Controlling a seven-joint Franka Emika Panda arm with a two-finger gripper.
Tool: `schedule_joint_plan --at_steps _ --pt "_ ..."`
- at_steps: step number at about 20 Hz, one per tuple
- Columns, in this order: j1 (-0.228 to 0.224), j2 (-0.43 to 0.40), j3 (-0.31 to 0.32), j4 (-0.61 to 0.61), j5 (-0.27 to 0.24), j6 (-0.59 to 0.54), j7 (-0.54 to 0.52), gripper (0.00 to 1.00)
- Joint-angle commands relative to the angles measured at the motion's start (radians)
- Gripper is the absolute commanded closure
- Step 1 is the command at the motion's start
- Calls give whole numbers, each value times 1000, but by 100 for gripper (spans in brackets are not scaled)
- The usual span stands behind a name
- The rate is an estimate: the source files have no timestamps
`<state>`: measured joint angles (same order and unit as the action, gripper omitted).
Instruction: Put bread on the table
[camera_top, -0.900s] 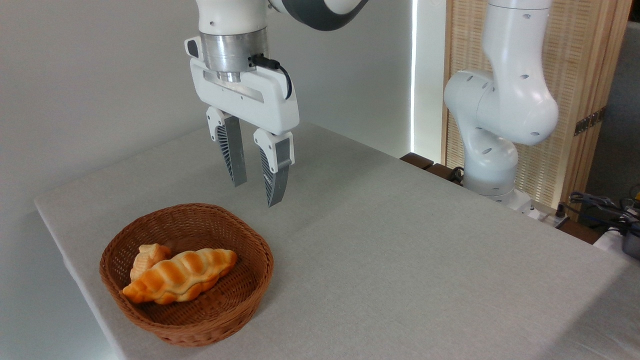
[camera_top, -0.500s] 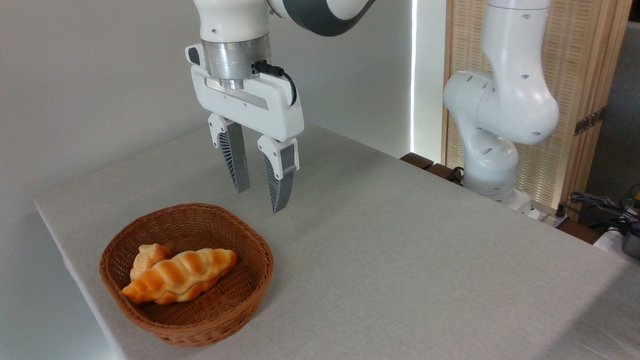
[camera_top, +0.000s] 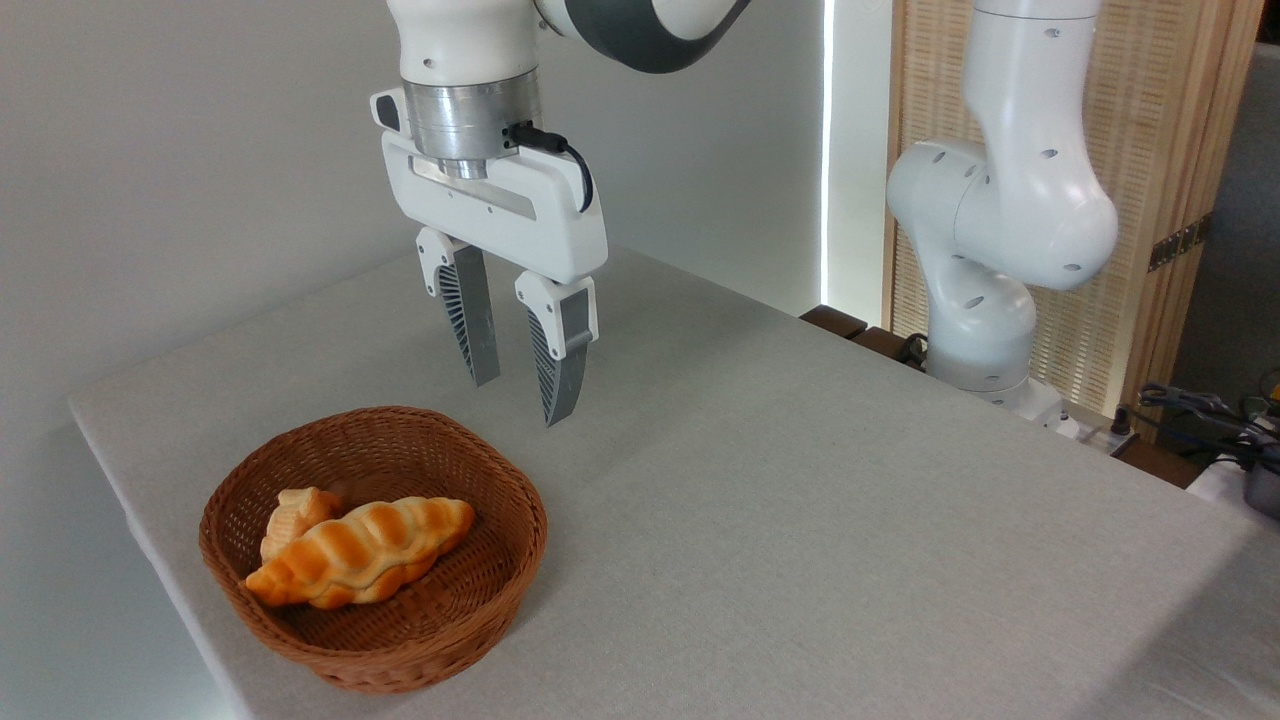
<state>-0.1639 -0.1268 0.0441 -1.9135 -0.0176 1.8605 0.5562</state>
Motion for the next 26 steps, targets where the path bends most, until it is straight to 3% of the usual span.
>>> schedule_joint_plan --at_steps 1,9,16,23,26 --pt "4 12 3 30 -19 -30 30 0" --pt "0 10 2 7 -21 46 67 0" --pt "-2 21 3 -79 -24 293 68 0" --pt "-25 124 -16 -88 -12 482 71 0" --pt "-25 176 -35 -88 -10 522 152 0"
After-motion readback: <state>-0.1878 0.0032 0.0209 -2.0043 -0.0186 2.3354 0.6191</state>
